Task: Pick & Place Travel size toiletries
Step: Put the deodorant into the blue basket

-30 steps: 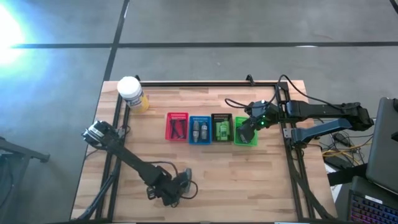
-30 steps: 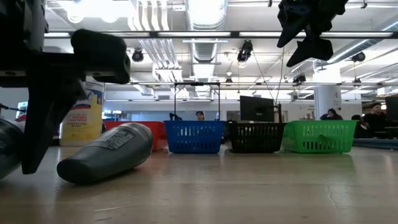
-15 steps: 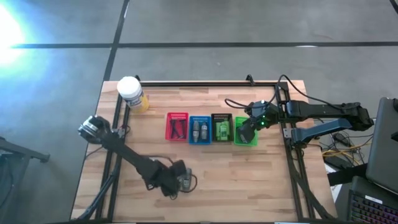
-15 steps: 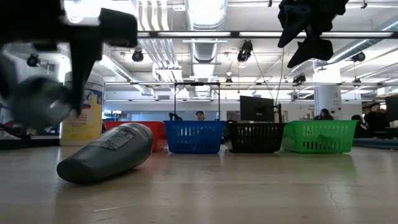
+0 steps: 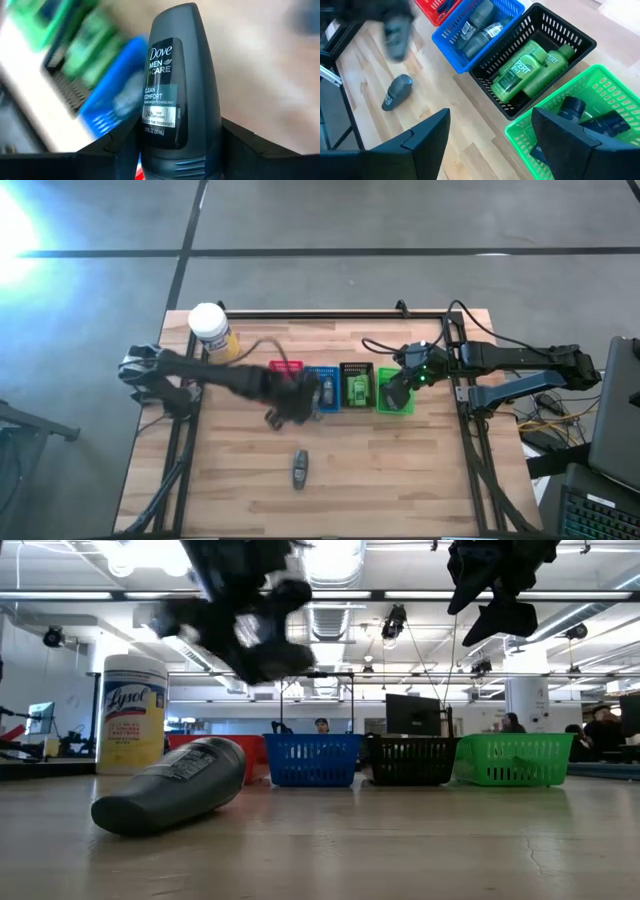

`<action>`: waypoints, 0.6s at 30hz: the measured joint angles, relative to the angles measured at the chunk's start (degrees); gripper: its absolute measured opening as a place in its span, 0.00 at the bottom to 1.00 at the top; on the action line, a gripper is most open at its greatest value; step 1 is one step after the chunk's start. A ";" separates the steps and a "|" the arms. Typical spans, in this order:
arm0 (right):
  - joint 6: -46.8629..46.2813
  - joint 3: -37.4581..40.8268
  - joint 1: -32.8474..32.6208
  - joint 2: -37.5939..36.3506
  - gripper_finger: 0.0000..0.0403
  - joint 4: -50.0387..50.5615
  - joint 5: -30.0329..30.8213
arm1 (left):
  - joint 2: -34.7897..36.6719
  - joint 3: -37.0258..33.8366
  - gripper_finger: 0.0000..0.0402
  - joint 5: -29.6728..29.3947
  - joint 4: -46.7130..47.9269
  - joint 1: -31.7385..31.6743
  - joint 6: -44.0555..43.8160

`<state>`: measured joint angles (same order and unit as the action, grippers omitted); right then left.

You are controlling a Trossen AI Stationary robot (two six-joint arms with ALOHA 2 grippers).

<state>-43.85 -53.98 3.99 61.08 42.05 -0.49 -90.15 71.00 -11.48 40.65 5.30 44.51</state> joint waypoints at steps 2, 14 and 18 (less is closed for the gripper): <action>-1.57 0.00 0.00 -0.02 0.67 0.01 0.00 | -1.39 0.00 0.53 -0.28 -3.40 -4.75 -5.23; -5.96 0.00 0.04 -0.09 0.62 -0.06 0.53 | -5.47 5.76 0.53 15.95 -6.47 -15.26 -61.57; -6.60 0.00 0.04 -0.09 0.62 -0.49 1.55 | -6.36 4.70 0.53 18.71 -9.90 -15.34 -81.81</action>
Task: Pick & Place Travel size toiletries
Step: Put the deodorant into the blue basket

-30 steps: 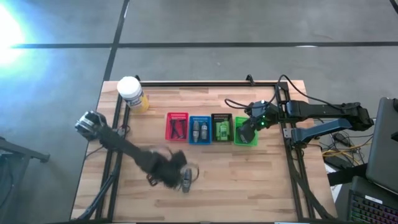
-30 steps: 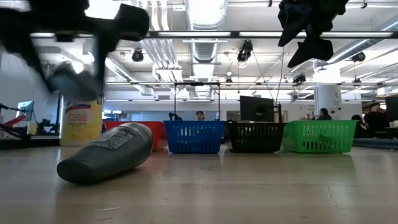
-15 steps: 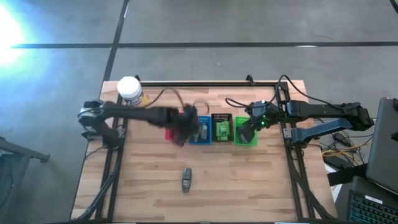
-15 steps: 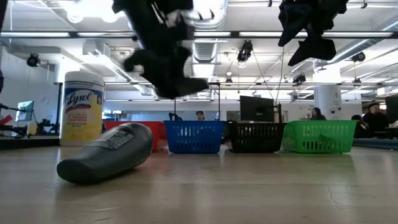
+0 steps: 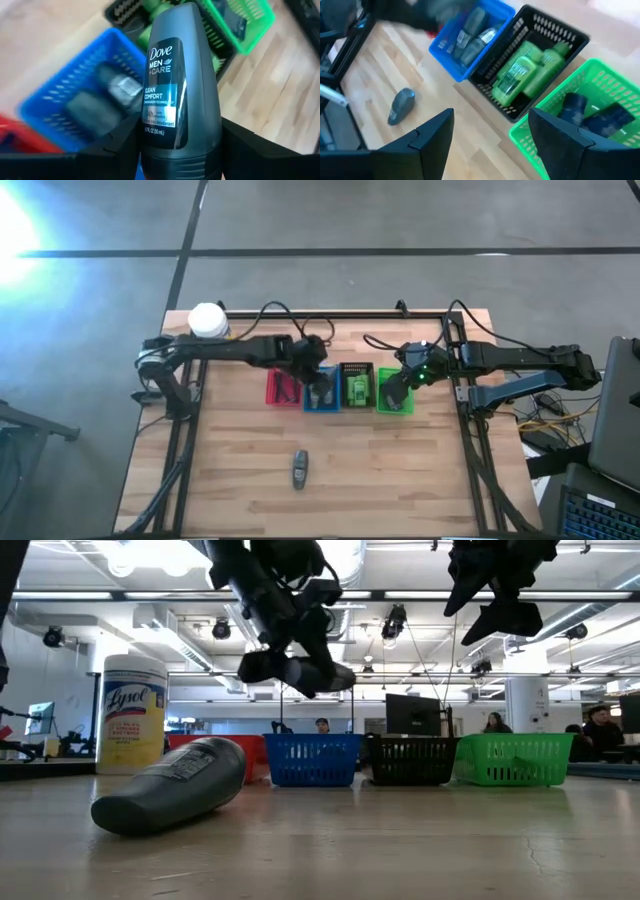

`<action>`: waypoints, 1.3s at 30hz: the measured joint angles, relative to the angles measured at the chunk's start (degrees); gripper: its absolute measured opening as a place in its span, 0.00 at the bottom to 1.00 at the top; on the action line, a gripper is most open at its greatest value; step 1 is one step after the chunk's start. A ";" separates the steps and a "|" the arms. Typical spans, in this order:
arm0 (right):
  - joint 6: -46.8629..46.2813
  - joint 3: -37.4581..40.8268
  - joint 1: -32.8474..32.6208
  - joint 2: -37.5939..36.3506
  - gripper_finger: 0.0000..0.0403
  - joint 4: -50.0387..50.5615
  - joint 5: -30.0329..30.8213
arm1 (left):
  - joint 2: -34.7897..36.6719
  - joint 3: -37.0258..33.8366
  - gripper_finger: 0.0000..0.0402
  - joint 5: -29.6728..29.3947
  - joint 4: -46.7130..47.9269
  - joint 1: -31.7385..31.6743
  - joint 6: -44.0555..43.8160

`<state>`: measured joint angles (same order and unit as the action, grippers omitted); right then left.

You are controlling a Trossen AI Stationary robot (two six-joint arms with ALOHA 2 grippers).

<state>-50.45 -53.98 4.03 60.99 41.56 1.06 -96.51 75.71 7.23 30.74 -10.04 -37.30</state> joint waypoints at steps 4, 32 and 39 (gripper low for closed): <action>-0.12 0.00 0.00 0.00 0.65 -0.09 0.72 | -0.96 -0.73 0.53 -2.20 -3.19 0.85 -2.67; 0.93 0.00 0.00 -0.07 0.70 0.49 1.92 | -3.29 -8.34 0.53 -27.22 -4.05 3.65 122.58; 0.91 0.00 0.00 -0.07 0.67 0.70 1.86 | -3.32 -7.00 0.54 -26.15 -5.37 4.70 125.07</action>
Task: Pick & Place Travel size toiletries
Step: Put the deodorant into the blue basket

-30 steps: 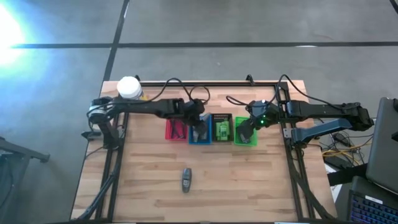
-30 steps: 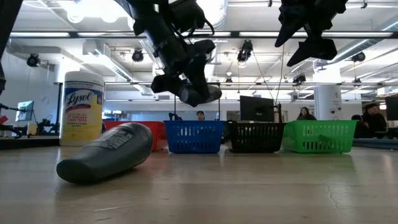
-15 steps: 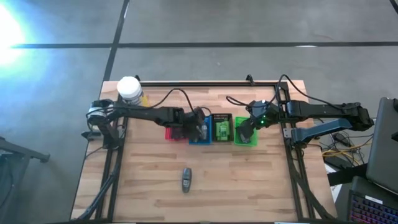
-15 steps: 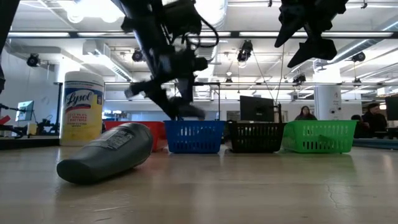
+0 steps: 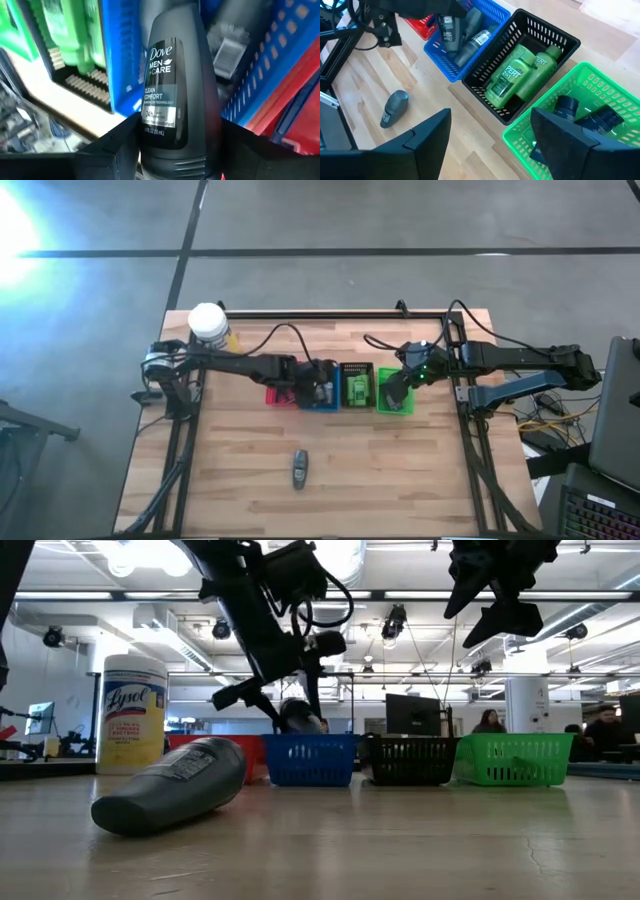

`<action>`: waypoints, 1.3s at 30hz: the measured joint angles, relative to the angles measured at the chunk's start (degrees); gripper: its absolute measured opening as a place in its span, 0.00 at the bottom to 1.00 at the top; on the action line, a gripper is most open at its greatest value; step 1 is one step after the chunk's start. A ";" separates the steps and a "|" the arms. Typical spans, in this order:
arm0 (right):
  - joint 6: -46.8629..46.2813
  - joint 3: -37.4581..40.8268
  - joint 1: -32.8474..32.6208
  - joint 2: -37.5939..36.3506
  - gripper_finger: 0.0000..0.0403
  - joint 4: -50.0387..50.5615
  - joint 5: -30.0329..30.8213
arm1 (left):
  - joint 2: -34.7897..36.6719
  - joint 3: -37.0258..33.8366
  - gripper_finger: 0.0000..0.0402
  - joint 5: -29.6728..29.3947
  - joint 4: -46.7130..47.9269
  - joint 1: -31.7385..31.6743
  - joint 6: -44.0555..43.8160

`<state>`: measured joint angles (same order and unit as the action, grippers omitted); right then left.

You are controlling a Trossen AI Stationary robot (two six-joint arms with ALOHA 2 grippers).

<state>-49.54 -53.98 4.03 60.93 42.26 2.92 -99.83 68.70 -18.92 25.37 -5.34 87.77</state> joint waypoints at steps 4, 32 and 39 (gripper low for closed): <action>0.02 0.00 0.00 0.00 0.65 0.00 -0.35 | 0.00 0.05 0.59 3.12 0.10 0.35 2.44; 0.57 0.00 -0.02 0.00 0.79 0.88 -3.61 | 16.16 0.62 0.69 -6.89 8.48 6.10 -59.37; 0.59 0.00 -0.09 -0.02 0.83 0.81 -2.93 | 19.36 0.39 0.68 3.90 17.74 9.79 -78.15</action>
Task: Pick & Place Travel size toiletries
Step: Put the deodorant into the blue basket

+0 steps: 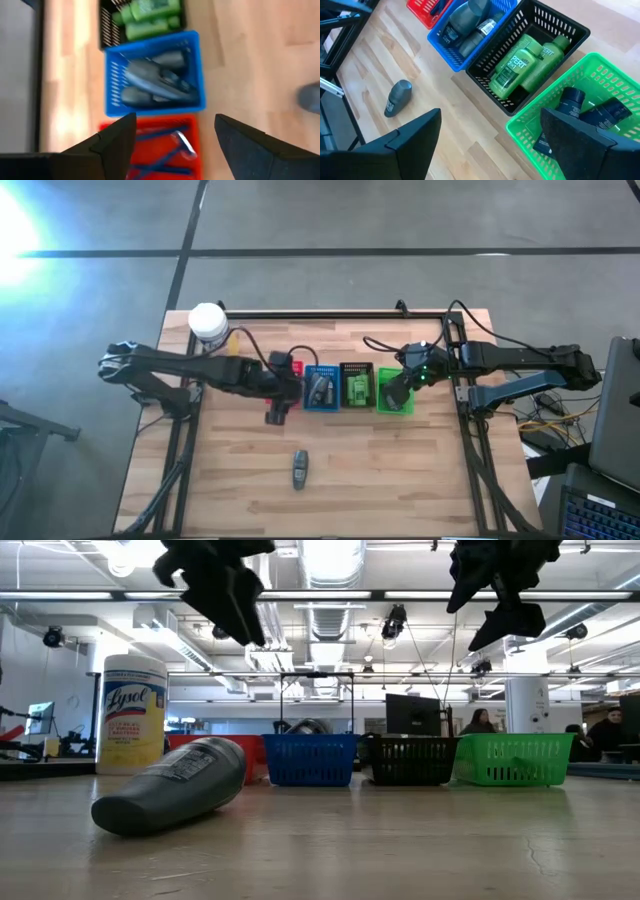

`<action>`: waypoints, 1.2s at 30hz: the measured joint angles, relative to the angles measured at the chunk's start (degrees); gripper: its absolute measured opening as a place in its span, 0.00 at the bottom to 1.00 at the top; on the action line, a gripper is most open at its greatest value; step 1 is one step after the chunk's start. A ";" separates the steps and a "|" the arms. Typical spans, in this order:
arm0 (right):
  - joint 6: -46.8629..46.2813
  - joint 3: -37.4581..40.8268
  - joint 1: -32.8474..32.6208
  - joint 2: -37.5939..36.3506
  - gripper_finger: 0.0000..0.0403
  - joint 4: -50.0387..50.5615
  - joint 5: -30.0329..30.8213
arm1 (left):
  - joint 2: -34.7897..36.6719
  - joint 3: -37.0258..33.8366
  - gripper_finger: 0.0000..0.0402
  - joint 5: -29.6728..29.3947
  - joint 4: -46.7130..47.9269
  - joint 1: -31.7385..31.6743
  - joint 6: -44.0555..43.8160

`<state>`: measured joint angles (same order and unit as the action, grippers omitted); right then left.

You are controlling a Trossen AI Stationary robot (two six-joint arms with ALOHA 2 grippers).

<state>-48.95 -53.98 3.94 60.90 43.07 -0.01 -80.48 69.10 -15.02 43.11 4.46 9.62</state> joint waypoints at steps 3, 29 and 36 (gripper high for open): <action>-0.17 0.00 -0.71 0.02 0.85 -0.26 0.03 | -0.01 -0.02 0.68 1.32 0.96 1.97 -5.25; -9.71 4.55 -14.46 0.42 0.74 -3.60 0.03 | -19.90 4.64 0.68 17.05 0.83 20.44 -23.67; -7.08 4.55 -14.71 0.42 0.72 -3.60 -0.06 | -19.93 4.64 0.68 11.25 -0.70 22.97 13.19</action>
<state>-56.03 -49.43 -10.76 61.32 39.47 -0.08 -100.41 73.73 -3.76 42.41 27.43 22.81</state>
